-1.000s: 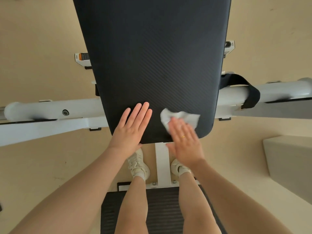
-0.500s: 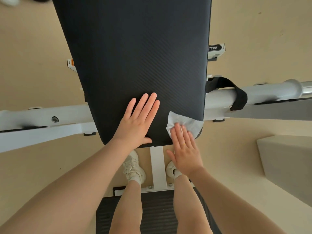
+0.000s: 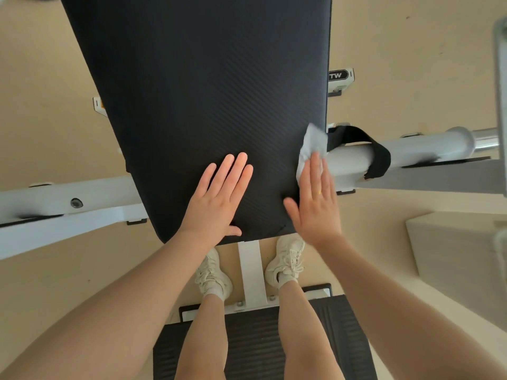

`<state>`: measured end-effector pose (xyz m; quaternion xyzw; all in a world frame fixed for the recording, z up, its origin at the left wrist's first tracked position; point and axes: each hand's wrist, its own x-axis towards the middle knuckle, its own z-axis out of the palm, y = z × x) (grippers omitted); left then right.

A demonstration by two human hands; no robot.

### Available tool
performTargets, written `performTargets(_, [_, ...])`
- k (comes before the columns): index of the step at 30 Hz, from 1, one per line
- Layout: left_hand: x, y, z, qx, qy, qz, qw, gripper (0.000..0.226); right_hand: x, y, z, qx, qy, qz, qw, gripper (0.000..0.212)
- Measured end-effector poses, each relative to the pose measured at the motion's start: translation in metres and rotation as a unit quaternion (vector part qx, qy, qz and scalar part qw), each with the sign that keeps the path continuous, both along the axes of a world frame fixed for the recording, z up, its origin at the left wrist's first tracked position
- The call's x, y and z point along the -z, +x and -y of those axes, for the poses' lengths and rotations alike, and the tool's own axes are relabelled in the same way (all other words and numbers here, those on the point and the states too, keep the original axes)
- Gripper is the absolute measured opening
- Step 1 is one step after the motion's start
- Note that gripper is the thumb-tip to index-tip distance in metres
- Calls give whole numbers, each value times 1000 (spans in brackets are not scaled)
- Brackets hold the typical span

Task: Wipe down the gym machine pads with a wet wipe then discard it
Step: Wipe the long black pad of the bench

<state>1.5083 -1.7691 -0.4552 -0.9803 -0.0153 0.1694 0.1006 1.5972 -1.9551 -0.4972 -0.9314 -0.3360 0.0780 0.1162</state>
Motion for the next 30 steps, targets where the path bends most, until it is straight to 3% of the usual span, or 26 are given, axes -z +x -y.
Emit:
performTargets(4, [-2, 1, 0, 12, -4, -8, 1000, 134, 15, -60, 35, -40, -99, -10, 994, 67])
performTargets(6, [-1, 1, -1, 18, -23, -1, 1000, 131, 17, -75, 24, -54, -101, -2, 993, 67])
performTargets(12, [-13, -21, -30, 19, -123, 78, 989, 82, 19, -126, -60, -133, -62, -32, 989, 65])
performTargets(18, [-16, -53, -74, -5, -96, 39, 995, 99, 18, -130, -75, -238, -60, -27, 969, 60])
performTargets(21, [-14, -49, -75, -27, -94, 42, 994, 104, 11, -93, -50, -175, -77, -13, 981, 62])
performTargets(26, [-20, -32, -72, -69, -68, 36, 995, 120, -22, 0, -37, 77, -46, -23, 996, 68])
performTargets(30, [-26, -27, -71, -119, -90, 4, 989, 132, -53, 49, -93, 132, 34, -31, 990, 71])
